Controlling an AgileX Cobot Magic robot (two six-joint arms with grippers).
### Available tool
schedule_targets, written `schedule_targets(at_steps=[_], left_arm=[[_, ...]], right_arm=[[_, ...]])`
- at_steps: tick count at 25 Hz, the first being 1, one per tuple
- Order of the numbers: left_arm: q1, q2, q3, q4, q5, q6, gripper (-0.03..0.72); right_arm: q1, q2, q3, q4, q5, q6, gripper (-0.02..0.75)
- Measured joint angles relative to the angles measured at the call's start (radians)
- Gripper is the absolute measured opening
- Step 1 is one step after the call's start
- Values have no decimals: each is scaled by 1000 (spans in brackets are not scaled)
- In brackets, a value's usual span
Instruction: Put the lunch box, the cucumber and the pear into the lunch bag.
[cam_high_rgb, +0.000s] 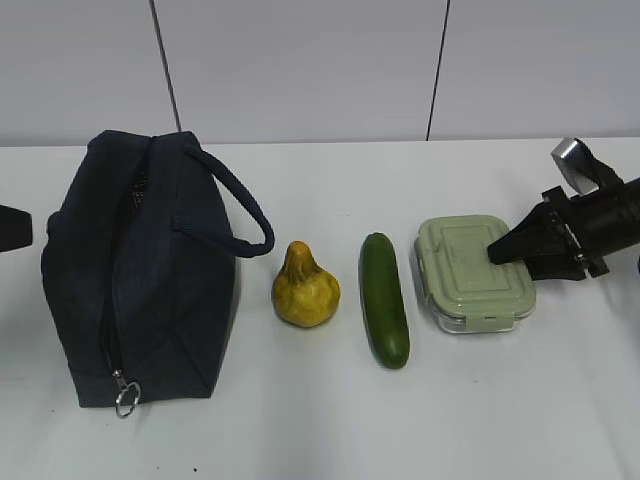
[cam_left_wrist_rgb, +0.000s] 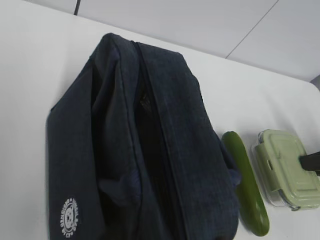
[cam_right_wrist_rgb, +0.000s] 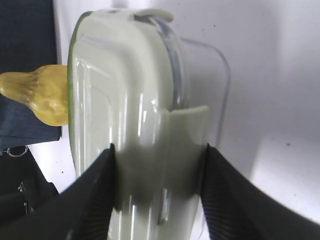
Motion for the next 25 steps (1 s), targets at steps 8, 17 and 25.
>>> schedule_targets(at_steps=[8,17,25], left_arm=[[-38,247,-83,-15,-10,17,350],[-43,341,-92,1,-9,21,1],[-45,355,-92,-136,-9,85,-16]], right_arm=[[0,0,0,5,0,0,381],[0,0,0,9,-2,0,380],[0,-2,0,32,-16,32,380]])
